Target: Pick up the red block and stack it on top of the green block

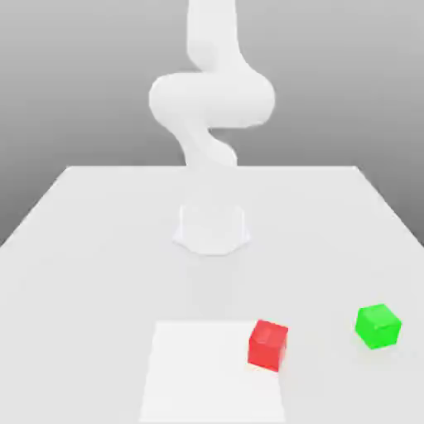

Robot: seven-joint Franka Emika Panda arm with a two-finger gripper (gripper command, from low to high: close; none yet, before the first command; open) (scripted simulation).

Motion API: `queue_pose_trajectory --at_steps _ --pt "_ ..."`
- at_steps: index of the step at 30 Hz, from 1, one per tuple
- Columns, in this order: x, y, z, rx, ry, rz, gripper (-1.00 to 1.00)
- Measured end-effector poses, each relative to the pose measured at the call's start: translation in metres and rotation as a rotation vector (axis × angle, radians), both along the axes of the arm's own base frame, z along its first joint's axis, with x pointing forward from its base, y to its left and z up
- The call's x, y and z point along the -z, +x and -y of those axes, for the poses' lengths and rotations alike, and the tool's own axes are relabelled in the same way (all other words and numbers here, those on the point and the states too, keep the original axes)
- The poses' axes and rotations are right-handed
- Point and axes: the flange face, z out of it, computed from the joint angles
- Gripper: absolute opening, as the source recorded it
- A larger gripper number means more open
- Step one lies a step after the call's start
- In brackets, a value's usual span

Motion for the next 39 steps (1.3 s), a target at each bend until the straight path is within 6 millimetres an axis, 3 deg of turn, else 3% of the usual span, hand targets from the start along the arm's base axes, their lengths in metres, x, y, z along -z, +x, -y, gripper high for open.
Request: queue_pose_trajectory --at_steps 4,9,14,18,20,28,29,35,39 --pt "0.098 0.046 -0.017 0.026 0.115 -0.170 0.00" --pt "0.219 0.067 -0.048 0.091 0.179 -0.373 0.00" --pt "0.333 0.054 -0.075 0.189 0.169 -0.554 0.00" --pt "0.412 0.024 -0.086 0.284 0.112 -0.668 0.00" --pt "0.443 0.009 -0.089 0.323 0.078 -0.703 0.00" --pt "0.508 0.004 -0.086 0.345 0.067 -0.714 0.00" --pt "0.515 0.003 -0.086 0.346 0.068 -0.716 -1.00" --pt "0.518 0.003 -0.086 0.347 0.069 -0.715 -1.00" --pt "0.495 0.006 -0.086 0.344 0.067 -0.710 -1.00"
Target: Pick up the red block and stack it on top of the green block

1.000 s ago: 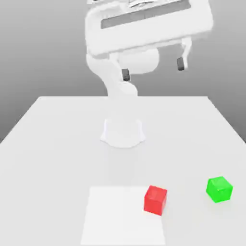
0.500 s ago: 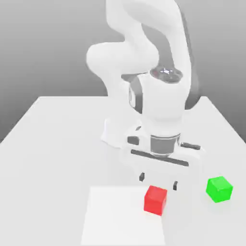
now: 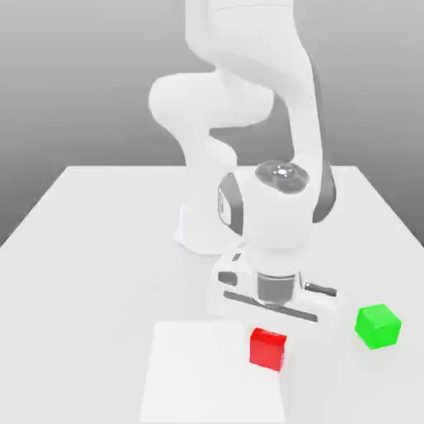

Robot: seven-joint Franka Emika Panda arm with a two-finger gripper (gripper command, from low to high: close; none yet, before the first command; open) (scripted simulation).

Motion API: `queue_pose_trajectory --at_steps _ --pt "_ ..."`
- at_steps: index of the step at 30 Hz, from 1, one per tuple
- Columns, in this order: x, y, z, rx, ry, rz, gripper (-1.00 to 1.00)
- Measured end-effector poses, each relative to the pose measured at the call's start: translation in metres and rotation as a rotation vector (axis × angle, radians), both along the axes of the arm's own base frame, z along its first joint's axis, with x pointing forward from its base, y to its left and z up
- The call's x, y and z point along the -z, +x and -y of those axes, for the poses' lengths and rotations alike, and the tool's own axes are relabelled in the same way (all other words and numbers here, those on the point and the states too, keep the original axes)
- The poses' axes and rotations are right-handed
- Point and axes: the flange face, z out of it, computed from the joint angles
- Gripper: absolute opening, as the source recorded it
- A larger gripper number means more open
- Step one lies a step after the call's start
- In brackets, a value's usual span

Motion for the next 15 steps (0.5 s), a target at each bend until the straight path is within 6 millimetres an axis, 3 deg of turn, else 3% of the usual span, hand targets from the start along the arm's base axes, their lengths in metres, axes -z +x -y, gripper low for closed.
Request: queue_pose_trajectory --at_steps 5,6,11,15 --pt "-0.036 -0.002 0.000 0.001 0.000 -0.003 -1.00" --pt "-0.041 -0.004 -0.009 -0.037 0.001 -0.004 -1.00" --pt "-0.057 -0.018 -0.088 -0.436 0.002 -0.007 -1.00" --pt "-0.070 -0.041 -0.151 -0.780 0.001 -0.007 -1.00"
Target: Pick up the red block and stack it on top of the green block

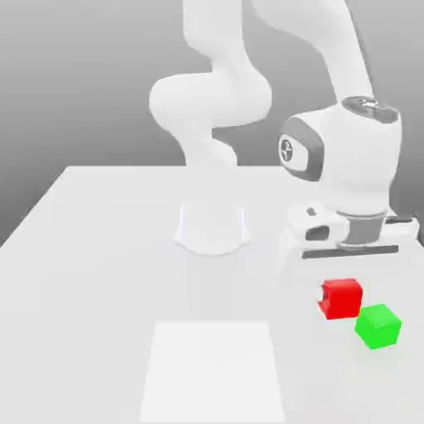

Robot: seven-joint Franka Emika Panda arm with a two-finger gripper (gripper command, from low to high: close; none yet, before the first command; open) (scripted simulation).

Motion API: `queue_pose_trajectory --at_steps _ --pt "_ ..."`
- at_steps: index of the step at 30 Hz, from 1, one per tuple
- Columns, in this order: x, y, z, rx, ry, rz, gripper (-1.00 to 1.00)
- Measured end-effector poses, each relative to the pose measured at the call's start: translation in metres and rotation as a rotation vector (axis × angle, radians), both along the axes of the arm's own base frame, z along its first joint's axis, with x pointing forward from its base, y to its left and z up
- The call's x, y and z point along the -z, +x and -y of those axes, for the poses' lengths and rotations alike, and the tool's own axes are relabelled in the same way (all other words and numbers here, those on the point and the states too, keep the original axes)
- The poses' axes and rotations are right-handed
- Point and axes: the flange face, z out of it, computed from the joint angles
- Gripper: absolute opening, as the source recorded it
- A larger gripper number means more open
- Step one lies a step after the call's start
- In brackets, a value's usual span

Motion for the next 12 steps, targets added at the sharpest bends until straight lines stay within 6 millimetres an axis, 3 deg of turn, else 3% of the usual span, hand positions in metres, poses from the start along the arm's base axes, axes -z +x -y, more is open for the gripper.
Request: queue_pose_trajectory --at_steps 2,4,8,9,12 --pt "-0.006 -0.016 -0.030 -0.172 0.000 0.001 -1.00" --pt "-0.001 -0.028 -0.052 -0.282 0.000 0.001 -1.00" --pt "0.040 -0.021 -0.046 -0.278 -0.001 0.002 -1.00" --pt "0.049 -0.021 -0.046 -0.277 -0.001 0.002 1.00" --pt "0.049 -0.021 -0.046 -0.277 -0.001 0.002 1.00"
